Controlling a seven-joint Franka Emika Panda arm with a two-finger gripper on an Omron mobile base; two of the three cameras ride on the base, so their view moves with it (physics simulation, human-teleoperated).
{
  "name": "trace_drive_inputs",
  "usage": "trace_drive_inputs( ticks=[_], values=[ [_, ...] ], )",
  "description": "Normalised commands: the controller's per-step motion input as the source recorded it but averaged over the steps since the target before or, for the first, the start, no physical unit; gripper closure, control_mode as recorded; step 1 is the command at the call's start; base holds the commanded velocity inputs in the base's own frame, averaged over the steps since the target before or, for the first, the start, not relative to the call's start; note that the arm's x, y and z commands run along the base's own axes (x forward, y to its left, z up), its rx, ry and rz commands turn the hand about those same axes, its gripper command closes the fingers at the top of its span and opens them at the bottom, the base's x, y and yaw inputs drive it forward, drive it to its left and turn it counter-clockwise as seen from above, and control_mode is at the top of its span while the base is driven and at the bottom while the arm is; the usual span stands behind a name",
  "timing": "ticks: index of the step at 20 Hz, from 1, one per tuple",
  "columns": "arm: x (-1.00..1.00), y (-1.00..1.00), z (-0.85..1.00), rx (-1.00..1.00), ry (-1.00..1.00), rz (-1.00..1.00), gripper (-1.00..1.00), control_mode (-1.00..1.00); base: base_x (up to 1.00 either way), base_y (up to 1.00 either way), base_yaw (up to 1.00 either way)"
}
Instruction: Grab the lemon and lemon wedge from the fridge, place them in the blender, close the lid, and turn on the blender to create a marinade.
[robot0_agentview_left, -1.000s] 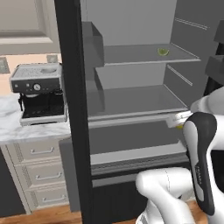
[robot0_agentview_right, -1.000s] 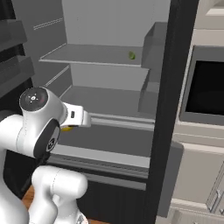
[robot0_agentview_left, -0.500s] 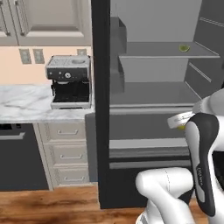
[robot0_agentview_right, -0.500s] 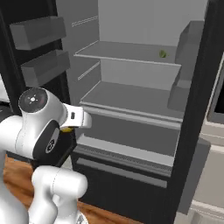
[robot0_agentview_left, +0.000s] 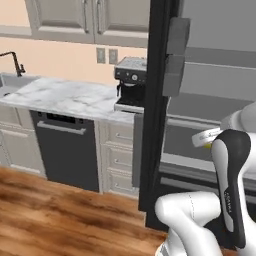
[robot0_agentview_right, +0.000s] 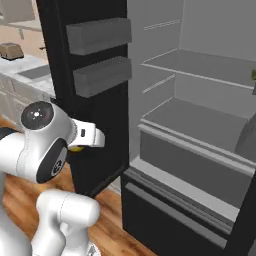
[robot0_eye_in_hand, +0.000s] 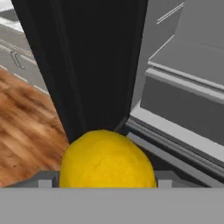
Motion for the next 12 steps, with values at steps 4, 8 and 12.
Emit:
trace_drive_inputs(
  ticks=[4, 8, 12],
  values=[
    [0.0, 0.0, 0.0, 0.0, 0.0, 0.0, 1.0, 1.0, -0.05, 0.0, 0.63],
    [0.0, 0.0, 0.0, 0.0, 0.0, 0.0, 1.0, 1.0, -0.01, 0.0, 0.71],
    [0.0, 0.0, 0.0, 0.0, 0.0, 0.0, 1.0, 1.0, -0.01, 0.06, 0.75]
  ],
)
